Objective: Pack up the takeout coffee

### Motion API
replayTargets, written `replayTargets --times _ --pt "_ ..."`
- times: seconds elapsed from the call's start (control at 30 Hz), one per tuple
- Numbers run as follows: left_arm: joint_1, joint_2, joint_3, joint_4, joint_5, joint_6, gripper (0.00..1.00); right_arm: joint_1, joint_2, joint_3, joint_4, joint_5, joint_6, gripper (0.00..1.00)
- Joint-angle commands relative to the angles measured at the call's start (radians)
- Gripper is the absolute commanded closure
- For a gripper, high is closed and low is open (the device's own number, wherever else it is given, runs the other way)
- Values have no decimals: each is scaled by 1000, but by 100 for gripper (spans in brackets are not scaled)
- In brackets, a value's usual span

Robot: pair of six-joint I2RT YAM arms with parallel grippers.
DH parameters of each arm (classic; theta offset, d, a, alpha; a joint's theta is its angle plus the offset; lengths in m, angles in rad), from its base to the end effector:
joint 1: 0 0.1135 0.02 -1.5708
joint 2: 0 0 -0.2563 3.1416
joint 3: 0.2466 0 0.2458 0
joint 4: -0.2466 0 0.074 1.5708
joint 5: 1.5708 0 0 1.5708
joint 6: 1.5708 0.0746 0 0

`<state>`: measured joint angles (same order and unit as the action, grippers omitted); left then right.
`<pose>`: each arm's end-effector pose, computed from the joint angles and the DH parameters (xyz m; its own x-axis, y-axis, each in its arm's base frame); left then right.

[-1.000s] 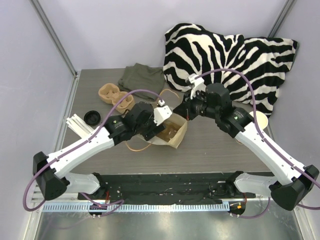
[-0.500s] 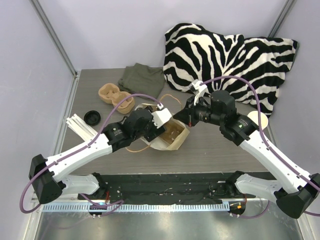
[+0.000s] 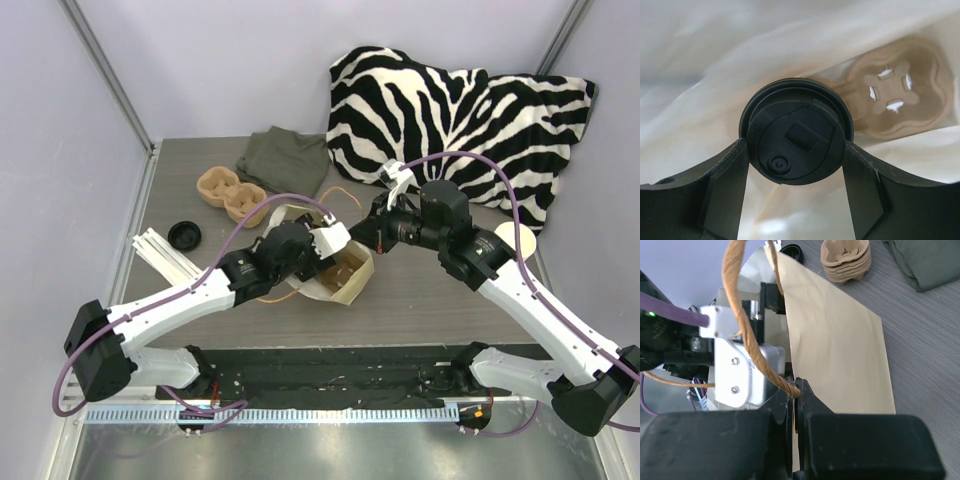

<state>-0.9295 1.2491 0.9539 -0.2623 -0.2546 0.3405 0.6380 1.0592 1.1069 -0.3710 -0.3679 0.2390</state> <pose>0.1996 -0.2360 0.2674 -0.0820 0.6502 -0.7554 0.7162 0.5655 0.4090 0.1976 0.1799 0.3627 -0.4444 -0.0545 -0.8942 -0.7457 0.5757 0.3355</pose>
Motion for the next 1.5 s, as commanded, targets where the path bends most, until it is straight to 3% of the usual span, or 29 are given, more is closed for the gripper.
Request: replayTargets --times 0.0,0.37,0.7,1.17,1.47 --pt "9 19 -18 103 -3 20 81 3 5 18 50 -23 -6 99" --pt "61 72 20 -17 109 -38 90 -3 15 31 23 -13 -46 99" --pt "63 3 63 -71 135 -12 89 -4 -8 19 18 -20 -112 99" --pt "18 -79 -46 -91 137 22 91 61 -134 -73 72 -108 -388 99" --pt "1 -67 -70 -77 121 15 92 69 -156 -120 122 -151 -418 99"
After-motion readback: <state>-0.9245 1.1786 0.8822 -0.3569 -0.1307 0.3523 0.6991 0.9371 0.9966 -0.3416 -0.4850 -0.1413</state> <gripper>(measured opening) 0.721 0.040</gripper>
